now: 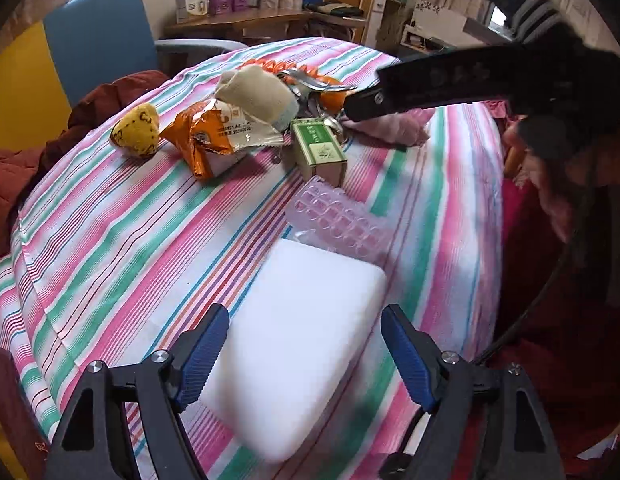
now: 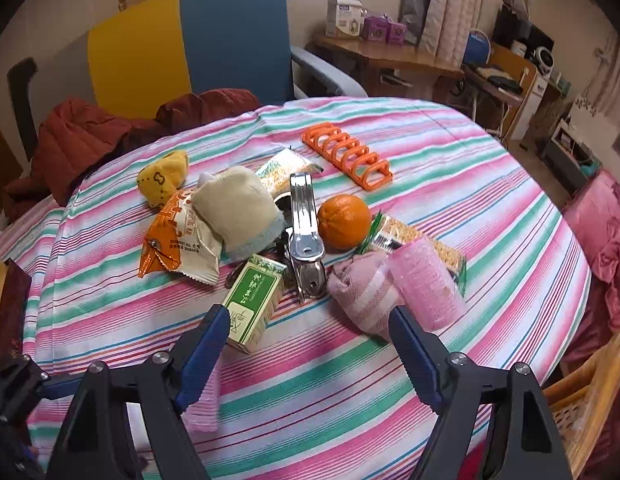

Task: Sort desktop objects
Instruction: 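Reach the left gripper to the white foam block while the right reaches the pink container, then grasp the white foam block with the left gripper while the right grasps the clear pink container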

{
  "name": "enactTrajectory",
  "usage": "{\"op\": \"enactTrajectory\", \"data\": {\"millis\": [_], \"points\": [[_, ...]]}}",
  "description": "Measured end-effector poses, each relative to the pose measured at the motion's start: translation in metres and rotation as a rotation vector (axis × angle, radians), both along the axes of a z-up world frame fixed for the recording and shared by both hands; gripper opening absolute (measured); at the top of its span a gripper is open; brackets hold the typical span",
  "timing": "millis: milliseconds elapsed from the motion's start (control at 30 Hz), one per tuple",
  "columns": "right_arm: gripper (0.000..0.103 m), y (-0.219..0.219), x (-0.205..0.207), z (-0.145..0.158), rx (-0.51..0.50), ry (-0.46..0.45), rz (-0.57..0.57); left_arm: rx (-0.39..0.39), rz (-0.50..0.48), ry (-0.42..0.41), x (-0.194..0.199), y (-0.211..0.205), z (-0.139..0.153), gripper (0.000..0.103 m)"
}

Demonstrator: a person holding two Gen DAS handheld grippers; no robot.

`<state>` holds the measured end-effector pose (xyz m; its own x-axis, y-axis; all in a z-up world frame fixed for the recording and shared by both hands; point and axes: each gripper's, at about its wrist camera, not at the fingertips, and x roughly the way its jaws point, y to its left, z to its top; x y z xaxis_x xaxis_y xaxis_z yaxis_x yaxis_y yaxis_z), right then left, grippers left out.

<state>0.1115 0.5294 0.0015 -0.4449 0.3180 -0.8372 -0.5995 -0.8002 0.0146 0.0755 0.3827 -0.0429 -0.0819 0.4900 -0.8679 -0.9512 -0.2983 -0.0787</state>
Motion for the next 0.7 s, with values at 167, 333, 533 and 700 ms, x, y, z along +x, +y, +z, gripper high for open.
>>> {"op": "enactTrajectory", "data": {"millis": [167, 333, 533, 700], "points": [[0.082, 0.001, -0.002, -0.008, -0.129, 0.042, 0.032, 0.019, 0.140, -0.016, -0.014, -0.016, -0.014, 0.070], [0.081, -0.008, -0.008, -0.019, -0.257, 0.046, 0.111, 0.076, 0.322, -0.079, -0.037, -0.059, -0.010, 0.053], [0.067, -0.039, -0.024, -0.037, -0.271, -0.070, 0.242, 0.166, 0.418, -0.211, -0.042, -0.088, -0.004, 0.065], [0.049, -0.052, -0.037, -0.048, -0.226, -0.122, 0.305, 0.177, 0.495, -0.207, -0.047, -0.102, 0.000, 0.072]]}}
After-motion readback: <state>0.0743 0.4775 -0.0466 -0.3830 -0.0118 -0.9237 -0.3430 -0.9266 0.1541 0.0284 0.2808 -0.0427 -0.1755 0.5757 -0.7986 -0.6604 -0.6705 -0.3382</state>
